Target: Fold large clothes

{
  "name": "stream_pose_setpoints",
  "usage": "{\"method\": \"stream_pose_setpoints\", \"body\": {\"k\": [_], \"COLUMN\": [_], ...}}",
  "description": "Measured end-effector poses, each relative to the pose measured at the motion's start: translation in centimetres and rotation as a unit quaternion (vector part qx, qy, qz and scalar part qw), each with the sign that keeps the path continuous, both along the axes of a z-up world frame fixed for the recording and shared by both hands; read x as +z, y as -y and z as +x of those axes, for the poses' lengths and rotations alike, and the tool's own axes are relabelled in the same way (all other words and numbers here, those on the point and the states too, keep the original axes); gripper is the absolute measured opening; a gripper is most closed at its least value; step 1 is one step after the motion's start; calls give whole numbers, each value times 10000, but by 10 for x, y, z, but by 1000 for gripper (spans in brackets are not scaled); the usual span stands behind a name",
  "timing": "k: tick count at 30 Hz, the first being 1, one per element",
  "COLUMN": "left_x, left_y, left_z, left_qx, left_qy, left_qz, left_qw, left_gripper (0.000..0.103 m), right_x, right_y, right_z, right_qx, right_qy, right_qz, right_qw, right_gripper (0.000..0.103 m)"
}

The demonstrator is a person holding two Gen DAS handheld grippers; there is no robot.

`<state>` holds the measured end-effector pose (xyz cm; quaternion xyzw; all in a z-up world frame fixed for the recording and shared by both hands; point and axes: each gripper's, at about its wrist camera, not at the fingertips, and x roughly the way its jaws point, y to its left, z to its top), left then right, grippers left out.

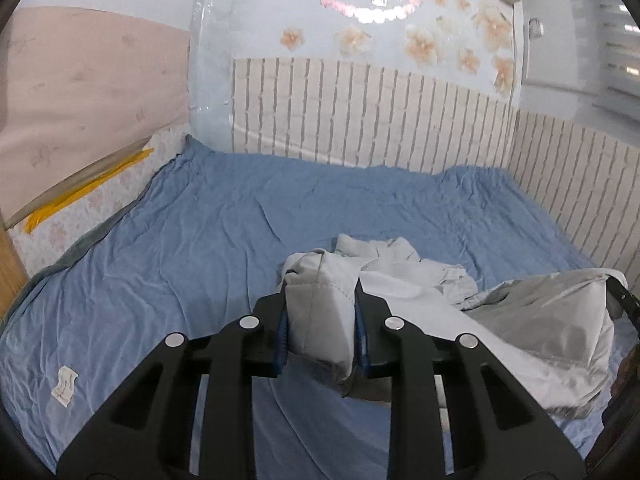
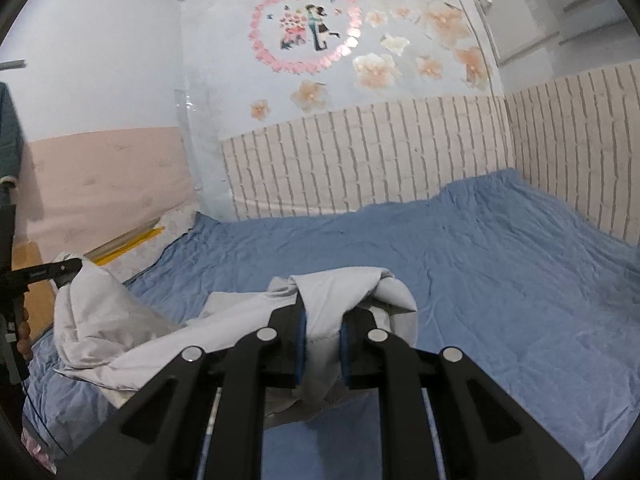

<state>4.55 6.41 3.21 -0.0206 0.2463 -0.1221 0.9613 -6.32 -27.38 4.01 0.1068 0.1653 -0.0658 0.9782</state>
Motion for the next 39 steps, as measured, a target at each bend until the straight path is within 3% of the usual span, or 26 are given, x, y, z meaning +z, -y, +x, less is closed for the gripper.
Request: {"method": "stream_pose_setpoints", "body": {"k": [3, 13, 17, 20, 22, 26, 29, 34, 36, 39], "left_x": [8, 51, 51, 25, -6, -53, -68, -58, -51, -58], "left_y": [-16, -50, -56, -39, -26, -8, -1, 3, 6, 11], "left_z": [-20, -84, -88, -57, -27, 25, 56, 100, 115, 143], "left_qx": [-1, -79, -53, 110, 186, 211, 307, 509, 694, 1073], "left_qy": [104, 675, 726, 447, 47, -487, -688, -717, -503, -257], "left_qz": [-108, -548, -562, -232, -45, 96, 142, 75, 22, 297], "left_qw": [9999, 9962, 9958, 9987, 9998, 9985, 9971, 9961, 9963, 9934], "left_gripper": [23, 23, 24, 26, 27, 27, 28, 30, 35, 36], "right_x": [13, 68, 66, 41, 12, -42, -58, -45, -36, -49], "right_y": [-10, -29, -20, -9, 1, 17, 24, 33, 31, 35], "right_z": [-16, -69, -64, -41, -14, 40, 71, 123, 139, 170], "right_qx": [66, 250, 168, -75, -242, -431, -499, -593, -616, -598], "right_qy": [129, 1220, 1250, 846, 371, -439, -654, -608, -505, -748], "right_qz": [-89, -149, -94, 32, 163, 311, 380, 429, 263, 196], "right_qw": [9999, 9921, 9920, 9964, 9989, 9976, 9959, 9955, 9965, 9952], "right_gripper": [13, 13, 13, 13, 13, 13, 13, 13, 13, 13]}}
